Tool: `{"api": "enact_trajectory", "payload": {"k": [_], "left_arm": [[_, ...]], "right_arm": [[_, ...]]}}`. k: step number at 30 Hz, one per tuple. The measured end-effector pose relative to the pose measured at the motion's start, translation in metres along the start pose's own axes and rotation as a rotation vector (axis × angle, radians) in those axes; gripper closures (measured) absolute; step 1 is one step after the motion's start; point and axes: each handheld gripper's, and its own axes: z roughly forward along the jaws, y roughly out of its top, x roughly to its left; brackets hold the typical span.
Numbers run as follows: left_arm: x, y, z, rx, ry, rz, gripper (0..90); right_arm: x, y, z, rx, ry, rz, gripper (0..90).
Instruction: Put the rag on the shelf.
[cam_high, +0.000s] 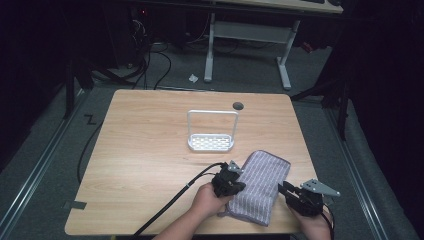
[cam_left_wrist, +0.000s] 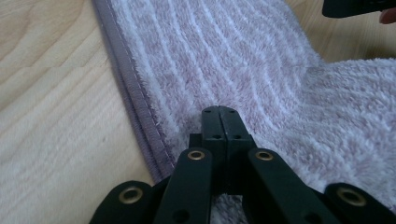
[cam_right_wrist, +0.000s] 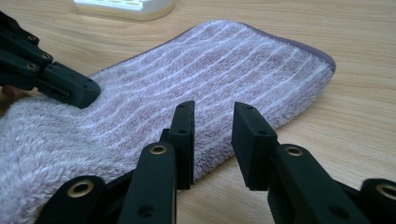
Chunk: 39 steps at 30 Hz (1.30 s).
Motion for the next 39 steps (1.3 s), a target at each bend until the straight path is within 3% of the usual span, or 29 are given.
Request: {"api": "enact_trajectory", "payload": {"k": [7,8,11,15,21,24,27,30,32,33,35,37,38,39], "left_arm": [[0.001,-0.026,-0.024,-0.016,0.000,0.011,90.0],[0.002,-0.031,-0.029,-0.021,0.004,0.005,90.0],[0.007,-0.043,-0.041,-0.029,0.005,-0.016,90.0],[0.009,-0.061,-0.058,-0.041,-0.009,-0.048,90.0],[0.004,-0.083,-0.076,-0.049,-0.035,-0.071,89.9],[-0.003,-0.092,-0.083,-0.040,-0.028,-0.052,89.0],[-0.005,-0.098,-0.091,-0.042,-0.038,-0.059,79.8],[0.001,-0.097,-0.099,-0.085,-0.004,-0.062,68.9],[0.014,-0.091,-0.103,-0.131,0.027,-0.096,64.6],[0.028,-0.082,-0.103,-0.150,0.066,-0.125,63.6],[0.032,-0.079,-0.102,-0.149,0.082,-0.130,63.0],[0.042,-0.073,-0.095,-0.137,0.131,-0.110,65.0],[0.046,-0.072,-0.088,-0.106,0.149,-0.105,66.0],[0.046,-0.072,-0.088,-0.106,0.149,-0.105,66.4]], "right_arm": [[0.010,0.000,0.006,0.024,0.030,-0.030,78.4],[0.016,0.000,0.012,0.054,0.037,-0.050,84.0],[0.021,0.000,0.018,0.083,0.051,-0.062,85.9],[0.038,0.004,0.043,0.164,0.083,-0.146,87.3],[0.051,0.015,0.061,0.168,0.100,-0.182,87.6],[0.063,0.024,0.076,0.172,0.116,-0.204,87.5],[0.079,0.035,0.097,0.163,0.132,-0.248,87.1],[0.086,0.041,0.107,0.157,0.139,-0.251,86.6],[0.088,0.042,0.109,0.155,0.130,-0.249,82.6],[0.088,0.042,0.108,0.149,0.121,-0.247,79.6],[0.089,0.042,0.105,0.127,0.107,-0.245,76.9],[0.090,0.043,0.103,0.118,0.135,-0.228,76.7],[0.090,0.043,0.103,0.119,0.147,-0.229,76.7],[0.091,0.042,0.103,0.125,0.153,-0.232,76.8]]}}
